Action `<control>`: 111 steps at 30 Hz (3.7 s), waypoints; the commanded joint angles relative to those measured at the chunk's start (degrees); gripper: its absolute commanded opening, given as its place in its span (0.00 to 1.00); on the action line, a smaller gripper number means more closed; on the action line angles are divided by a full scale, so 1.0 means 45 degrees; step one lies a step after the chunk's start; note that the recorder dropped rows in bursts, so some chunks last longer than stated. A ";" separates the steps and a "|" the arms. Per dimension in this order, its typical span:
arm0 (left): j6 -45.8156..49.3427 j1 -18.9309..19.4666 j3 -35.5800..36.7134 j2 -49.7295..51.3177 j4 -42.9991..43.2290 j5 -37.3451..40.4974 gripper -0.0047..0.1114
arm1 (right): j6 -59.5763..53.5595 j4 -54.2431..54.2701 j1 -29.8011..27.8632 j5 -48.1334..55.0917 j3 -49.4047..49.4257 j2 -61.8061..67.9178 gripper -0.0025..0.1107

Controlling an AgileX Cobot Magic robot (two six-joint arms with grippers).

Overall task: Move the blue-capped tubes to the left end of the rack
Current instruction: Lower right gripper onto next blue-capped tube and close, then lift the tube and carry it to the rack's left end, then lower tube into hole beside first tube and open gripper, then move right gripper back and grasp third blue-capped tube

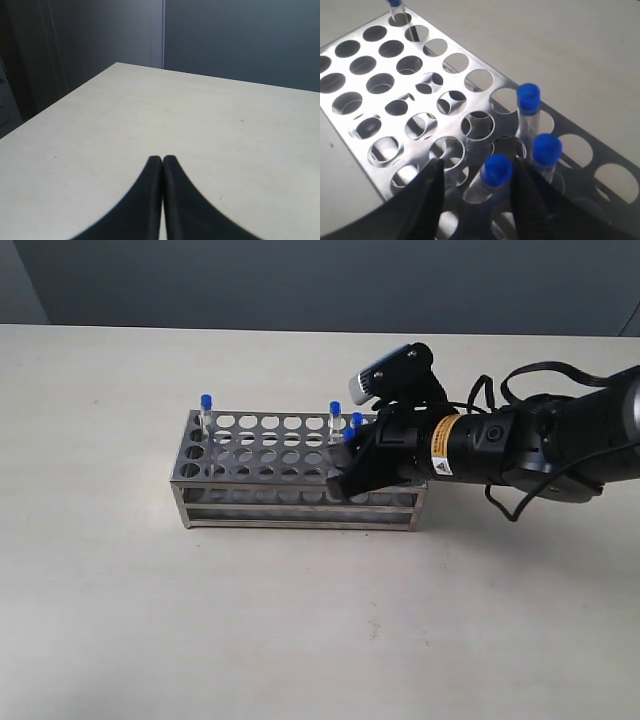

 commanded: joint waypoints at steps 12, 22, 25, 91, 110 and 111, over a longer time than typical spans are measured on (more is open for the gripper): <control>-0.0021 0.0016 -0.0018 -0.0045 -0.0008 0.0031 0.05 | -0.0100 0.0357 -0.0064 -0.0459 -0.0421 0.0269 0.02; -0.0021 0.0016 -0.0018 -0.0045 -0.0008 0.0031 0.05 | -0.0377 0.0275 -0.0064 -0.0410 -0.0421 -0.1344 0.02; -0.0021 0.0016 -0.0018 -0.0045 -0.0008 0.0031 0.05 | -0.0377 0.0275 -0.0064 -0.0489 -0.0465 -0.1607 0.02; -0.0021 0.0016 -0.0018 -0.0045 -0.0008 0.0008 0.05 | 0.0230 -0.0630 0.1595 0.3733 -0.4812 -0.0829 0.29; -0.0021 0.0016 -0.0018 -0.0045 -0.0008 0.0029 0.05 | 0.0234 -0.0507 -0.0138 0.2143 -0.1031 -0.1192 0.44; -0.0021 0.0016 -0.0018 -0.0045 -0.0008 0.0029 0.05 | 0.0200 -0.0507 -0.0138 0.2143 -0.1031 -0.1073 0.44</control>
